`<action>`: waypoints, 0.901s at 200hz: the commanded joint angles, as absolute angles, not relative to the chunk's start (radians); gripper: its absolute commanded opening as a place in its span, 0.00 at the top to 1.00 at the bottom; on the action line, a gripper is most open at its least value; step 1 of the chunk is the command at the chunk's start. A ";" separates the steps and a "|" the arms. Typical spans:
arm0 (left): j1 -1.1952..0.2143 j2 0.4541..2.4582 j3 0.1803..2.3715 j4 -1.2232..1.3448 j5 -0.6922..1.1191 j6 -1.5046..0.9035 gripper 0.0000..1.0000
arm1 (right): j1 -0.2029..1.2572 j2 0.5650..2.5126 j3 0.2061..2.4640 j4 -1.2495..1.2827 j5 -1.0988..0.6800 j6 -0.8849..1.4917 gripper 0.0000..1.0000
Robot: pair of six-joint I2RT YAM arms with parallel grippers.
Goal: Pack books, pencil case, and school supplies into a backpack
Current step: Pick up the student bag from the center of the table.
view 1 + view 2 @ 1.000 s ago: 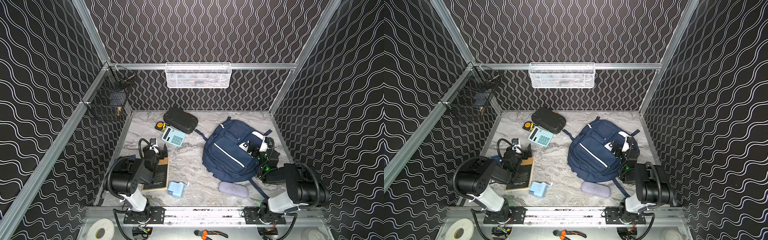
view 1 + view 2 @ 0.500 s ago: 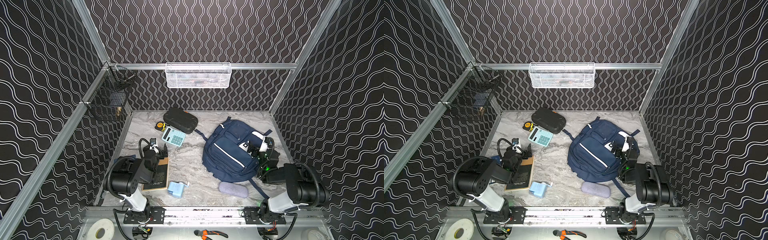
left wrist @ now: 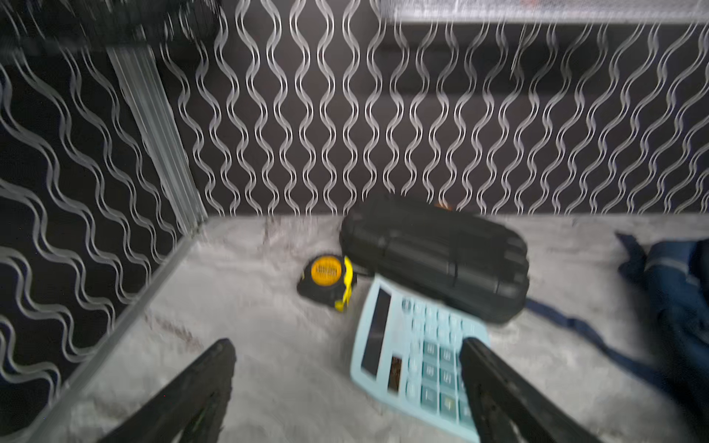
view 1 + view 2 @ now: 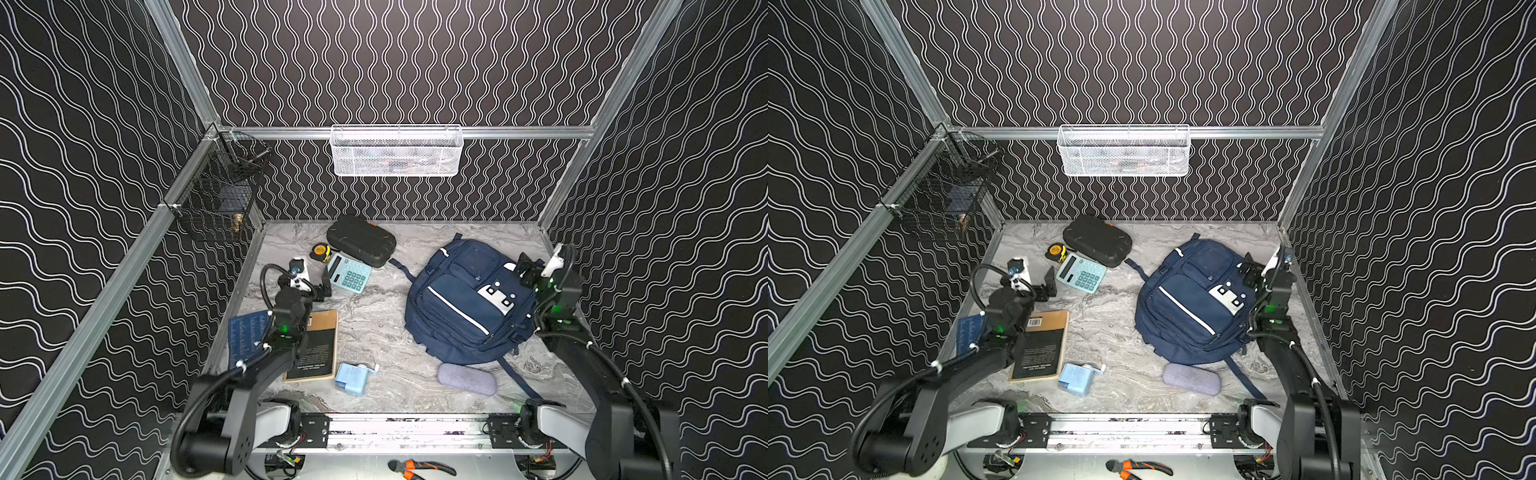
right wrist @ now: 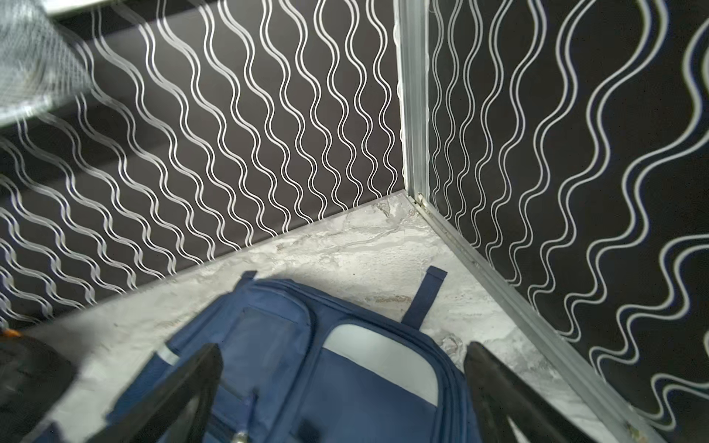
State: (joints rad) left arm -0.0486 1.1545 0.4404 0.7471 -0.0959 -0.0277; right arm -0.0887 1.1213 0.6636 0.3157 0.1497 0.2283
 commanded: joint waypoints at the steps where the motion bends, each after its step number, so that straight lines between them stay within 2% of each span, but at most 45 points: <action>1: -0.074 1.091 0.565 0.431 -0.015 -0.039 0.13 | -0.089 1.106 0.795 -0.151 0.081 0.413 0.01; 21: -0.168 1.090 0.719 0.225 0.008 -0.043 0.19 | -0.086 1.115 0.896 -0.416 -0.032 0.472 0.01; 30: -0.198 1.106 0.774 0.141 0.065 -0.054 0.25 | -0.086 1.117 0.916 -0.525 -0.068 0.515 0.01; 59: -0.369 1.166 0.905 -0.024 0.106 0.000 0.32 | -0.086 1.046 0.846 -0.717 -0.225 0.564 0.04; 87: -0.561 1.219 0.953 -0.091 0.077 0.126 0.33 | -0.066 0.898 0.767 -0.861 -0.301 0.579 0.09; 118: -0.736 1.338 1.040 -0.164 0.051 0.263 0.34 | -0.064 0.759 0.780 -1.004 -0.331 0.590 0.11; 143: -0.839 1.448 1.090 -0.150 0.087 0.358 0.33 | -0.064 0.671 0.823 -1.091 -0.301 0.633 0.10; 180: -0.946 1.603 1.147 -0.091 0.106 0.468 0.27 | -0.063 0.617 0.864 -1.136 -0.250 0.646 0.10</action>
